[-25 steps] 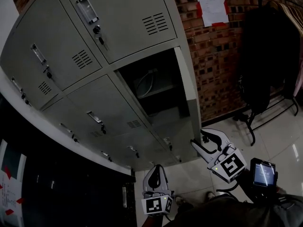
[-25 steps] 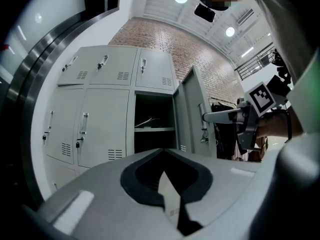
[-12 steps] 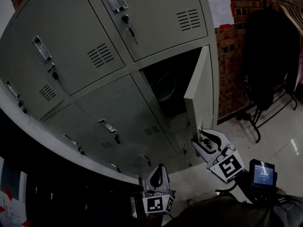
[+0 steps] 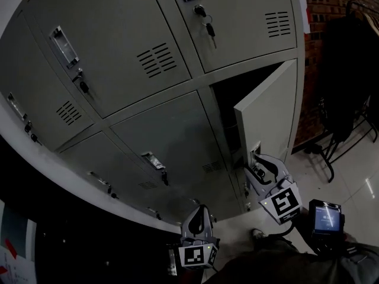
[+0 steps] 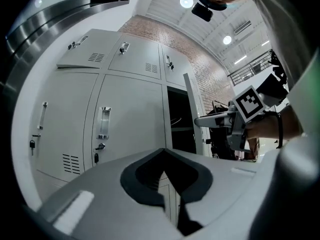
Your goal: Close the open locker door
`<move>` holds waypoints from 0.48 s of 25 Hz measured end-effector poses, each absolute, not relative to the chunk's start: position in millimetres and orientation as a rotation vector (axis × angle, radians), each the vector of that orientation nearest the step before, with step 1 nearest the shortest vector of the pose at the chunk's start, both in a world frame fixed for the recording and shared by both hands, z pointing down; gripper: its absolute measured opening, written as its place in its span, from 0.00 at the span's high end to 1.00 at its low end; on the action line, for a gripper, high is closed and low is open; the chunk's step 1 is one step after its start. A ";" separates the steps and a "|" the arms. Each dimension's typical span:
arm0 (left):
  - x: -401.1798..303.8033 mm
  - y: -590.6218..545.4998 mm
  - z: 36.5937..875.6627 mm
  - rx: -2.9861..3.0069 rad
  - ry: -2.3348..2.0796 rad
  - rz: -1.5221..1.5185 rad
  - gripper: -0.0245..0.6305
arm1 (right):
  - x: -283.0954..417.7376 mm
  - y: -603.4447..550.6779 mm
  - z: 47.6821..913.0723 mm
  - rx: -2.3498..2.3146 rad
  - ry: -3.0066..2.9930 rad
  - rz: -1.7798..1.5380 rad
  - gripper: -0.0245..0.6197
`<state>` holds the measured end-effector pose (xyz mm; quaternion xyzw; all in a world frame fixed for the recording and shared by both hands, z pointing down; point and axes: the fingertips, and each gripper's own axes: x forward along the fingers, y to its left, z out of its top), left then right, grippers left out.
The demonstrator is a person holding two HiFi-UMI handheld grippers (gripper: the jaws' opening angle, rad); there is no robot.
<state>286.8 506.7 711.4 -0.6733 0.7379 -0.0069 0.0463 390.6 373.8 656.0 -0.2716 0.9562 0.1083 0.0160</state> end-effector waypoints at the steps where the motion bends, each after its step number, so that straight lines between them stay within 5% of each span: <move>1: 281.8 502.5 710.5 -2.044 2.256 -0.019 0.96 | 383.8 369.8 655.5 -0.839 2.975 0.347 0.73; 12: 256.9 468.1 703.9 -1.985 2.279 -0.014 0.96 | 340.0 332.2 658.5 -0.815 3.006 0.400 0.73</move>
